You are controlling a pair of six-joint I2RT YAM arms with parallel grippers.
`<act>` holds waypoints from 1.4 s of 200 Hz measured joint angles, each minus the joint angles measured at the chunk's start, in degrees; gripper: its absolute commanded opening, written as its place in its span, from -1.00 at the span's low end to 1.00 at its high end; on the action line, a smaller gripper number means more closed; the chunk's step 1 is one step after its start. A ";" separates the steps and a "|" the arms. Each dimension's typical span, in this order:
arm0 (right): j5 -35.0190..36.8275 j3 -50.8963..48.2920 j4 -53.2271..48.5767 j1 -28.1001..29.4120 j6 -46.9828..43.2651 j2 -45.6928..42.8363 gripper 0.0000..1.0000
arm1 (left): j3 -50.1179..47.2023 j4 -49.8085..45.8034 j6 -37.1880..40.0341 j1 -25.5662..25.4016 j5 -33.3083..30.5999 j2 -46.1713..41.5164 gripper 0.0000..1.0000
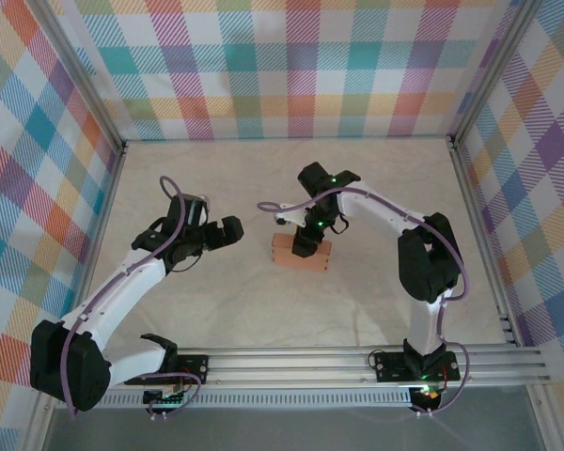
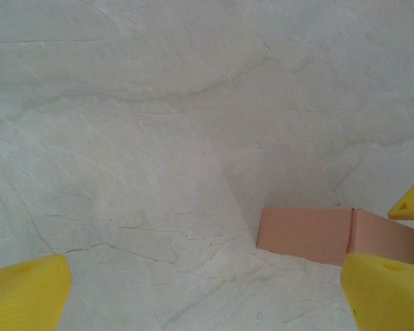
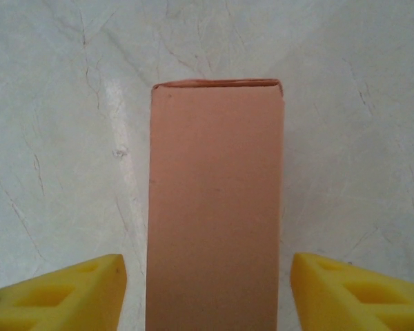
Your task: Fold the paper box
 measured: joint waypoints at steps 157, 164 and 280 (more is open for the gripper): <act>18.51 -8.15 16.04 3.21 0.09 -7.67 -0.24 | -0.87 0.11 1.11 1.55 -0.94 0.00 1.00; 20.96 -9.75 19.10 3.98 -0.15 -7.78 -0.26 | -1.07 0.24 1.09 1.81 -1.07 0.00 1.00; 35.17 -26.77 50.56 8.61 0.61 -12.66 0.99 | -2.64 2.03 4.07 5.99 -1.01 0.48 1.00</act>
